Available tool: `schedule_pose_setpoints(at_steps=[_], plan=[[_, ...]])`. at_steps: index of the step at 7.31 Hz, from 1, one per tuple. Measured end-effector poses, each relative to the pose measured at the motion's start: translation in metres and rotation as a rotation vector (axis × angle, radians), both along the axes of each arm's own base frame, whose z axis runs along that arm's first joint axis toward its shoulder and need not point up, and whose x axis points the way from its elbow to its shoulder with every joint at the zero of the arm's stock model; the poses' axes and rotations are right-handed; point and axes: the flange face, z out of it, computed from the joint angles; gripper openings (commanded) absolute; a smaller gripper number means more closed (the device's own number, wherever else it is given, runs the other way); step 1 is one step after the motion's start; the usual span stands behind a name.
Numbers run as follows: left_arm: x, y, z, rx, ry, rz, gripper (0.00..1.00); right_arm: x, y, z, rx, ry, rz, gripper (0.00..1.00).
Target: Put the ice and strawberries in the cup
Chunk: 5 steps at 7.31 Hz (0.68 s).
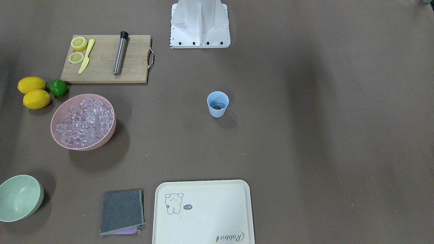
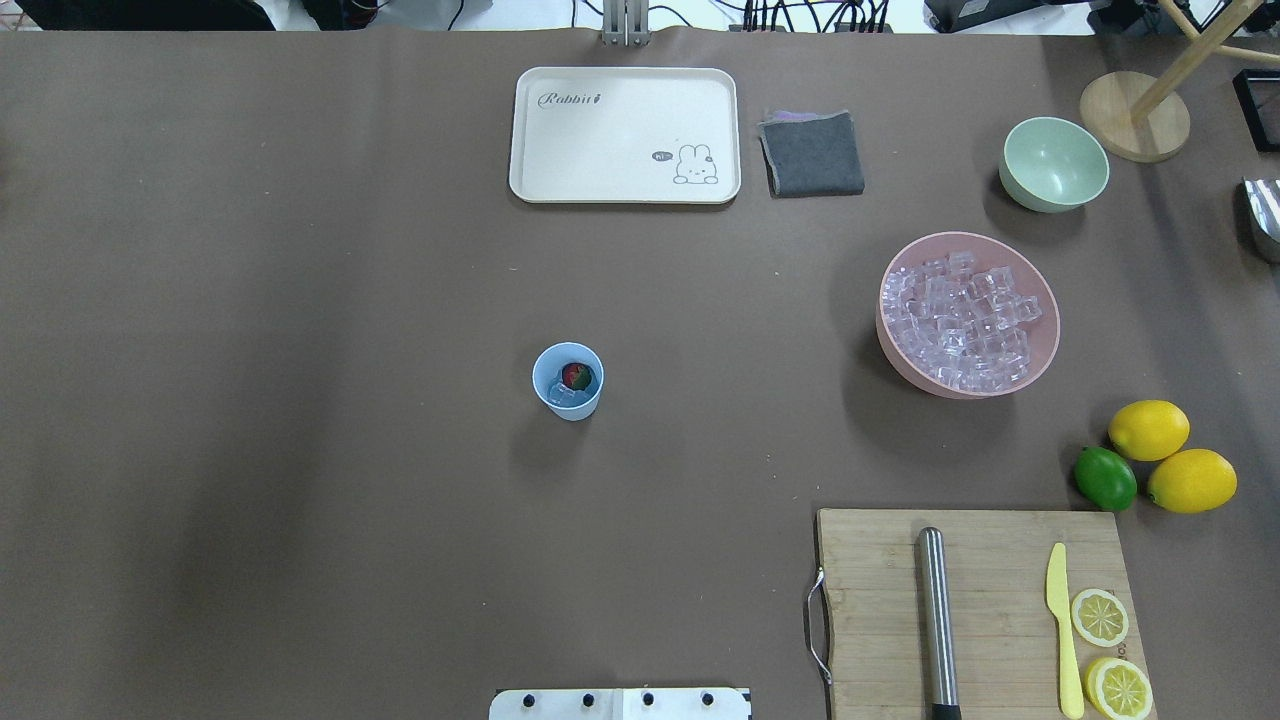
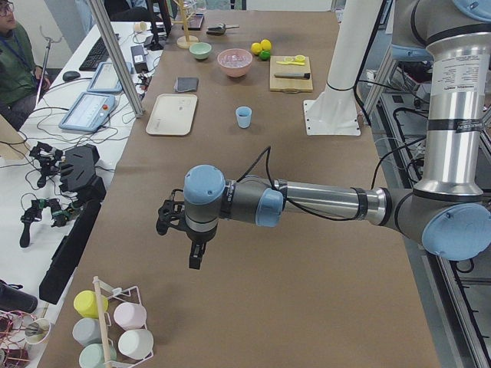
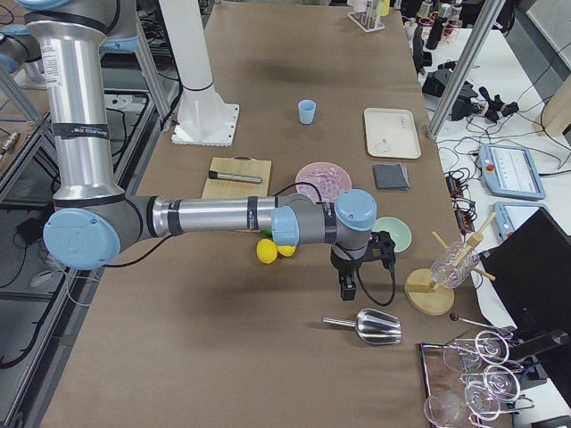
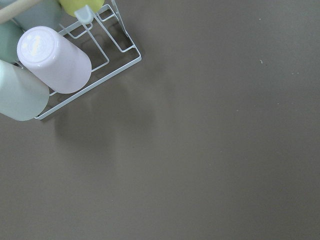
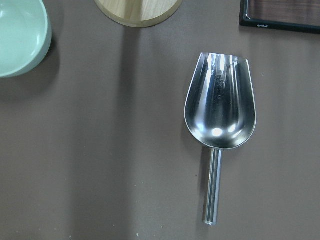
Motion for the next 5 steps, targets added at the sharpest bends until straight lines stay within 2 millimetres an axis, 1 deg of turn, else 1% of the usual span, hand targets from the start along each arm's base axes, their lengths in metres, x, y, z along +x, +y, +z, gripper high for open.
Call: schedule_pose_setpoints(at_steps=[2, 5], plan=[[0.0049, 0.002, 0.004, -0.006, 0.0, 0.011, 0.98, 0.0041, 0.0013, 0.001, -0.004, -0.002, 0.008, 0.99], [0.0058, 0.0028, 0.0066, -0.011, -0.001, 0.013, 0.98, 0.0058, 0.0026, 0.0024, -0.006, -0.002, 0.01, 1.0]])
